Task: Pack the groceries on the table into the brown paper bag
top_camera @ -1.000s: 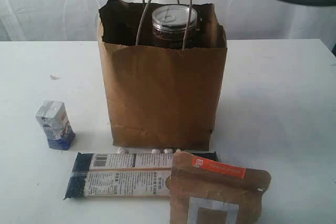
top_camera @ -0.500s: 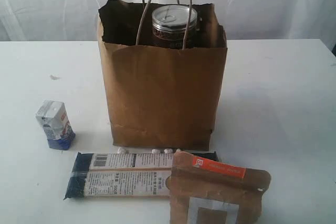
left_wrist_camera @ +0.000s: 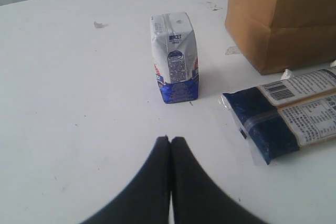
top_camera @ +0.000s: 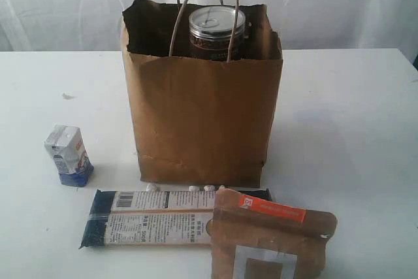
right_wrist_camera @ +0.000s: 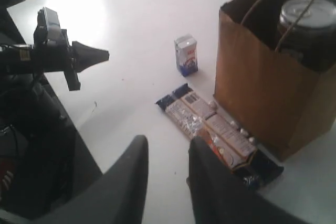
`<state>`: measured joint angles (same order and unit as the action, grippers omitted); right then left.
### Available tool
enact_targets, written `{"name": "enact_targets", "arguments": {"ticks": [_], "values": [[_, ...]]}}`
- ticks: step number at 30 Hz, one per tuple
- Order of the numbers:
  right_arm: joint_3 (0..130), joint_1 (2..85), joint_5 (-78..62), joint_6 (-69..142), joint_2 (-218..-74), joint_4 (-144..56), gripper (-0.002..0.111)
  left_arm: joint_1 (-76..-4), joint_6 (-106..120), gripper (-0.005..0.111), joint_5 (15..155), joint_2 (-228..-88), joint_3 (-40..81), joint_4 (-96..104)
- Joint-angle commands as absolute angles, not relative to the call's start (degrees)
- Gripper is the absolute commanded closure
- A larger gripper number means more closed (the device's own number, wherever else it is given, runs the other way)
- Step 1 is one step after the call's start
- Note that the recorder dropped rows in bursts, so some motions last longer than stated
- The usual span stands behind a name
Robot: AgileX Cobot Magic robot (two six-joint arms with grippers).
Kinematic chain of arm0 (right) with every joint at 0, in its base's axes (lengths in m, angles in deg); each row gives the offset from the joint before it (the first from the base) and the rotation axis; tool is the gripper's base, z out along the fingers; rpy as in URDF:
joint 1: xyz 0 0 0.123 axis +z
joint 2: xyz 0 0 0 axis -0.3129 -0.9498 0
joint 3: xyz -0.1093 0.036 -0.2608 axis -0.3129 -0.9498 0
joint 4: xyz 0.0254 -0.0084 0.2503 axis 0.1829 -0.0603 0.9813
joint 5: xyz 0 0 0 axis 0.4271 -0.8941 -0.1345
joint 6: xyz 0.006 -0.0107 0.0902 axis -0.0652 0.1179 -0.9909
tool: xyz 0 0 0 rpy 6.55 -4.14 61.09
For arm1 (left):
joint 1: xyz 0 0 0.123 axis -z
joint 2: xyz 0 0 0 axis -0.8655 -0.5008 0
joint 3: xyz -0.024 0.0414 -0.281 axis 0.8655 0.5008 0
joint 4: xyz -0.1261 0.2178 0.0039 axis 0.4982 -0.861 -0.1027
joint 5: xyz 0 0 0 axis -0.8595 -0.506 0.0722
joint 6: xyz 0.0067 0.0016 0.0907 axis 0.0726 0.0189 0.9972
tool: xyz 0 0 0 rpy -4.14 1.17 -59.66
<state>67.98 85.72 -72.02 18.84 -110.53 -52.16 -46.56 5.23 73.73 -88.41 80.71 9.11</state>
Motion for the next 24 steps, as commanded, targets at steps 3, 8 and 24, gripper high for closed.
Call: {"name": "enact_targets", "arguments": {"ticks": [3,8,24], "values": [[66.57,85.81,-77.5,18.52,-110.25,-53.09,0.066,-46.67,5.4,0.107,73.78,-88.13,80.98,9.18],[61.17,85.81,-77.5,9.86,-110.12,-63.34,0.066,-46.67,5.4,0.107,73.78,-88.13,80.98,9.18],[43.33,85.81,-46.06,-6.64,-110.12,-67.8,0.072,-46.67,5.4,0.107,73.78,-88.13,80.98,9.18]]}}
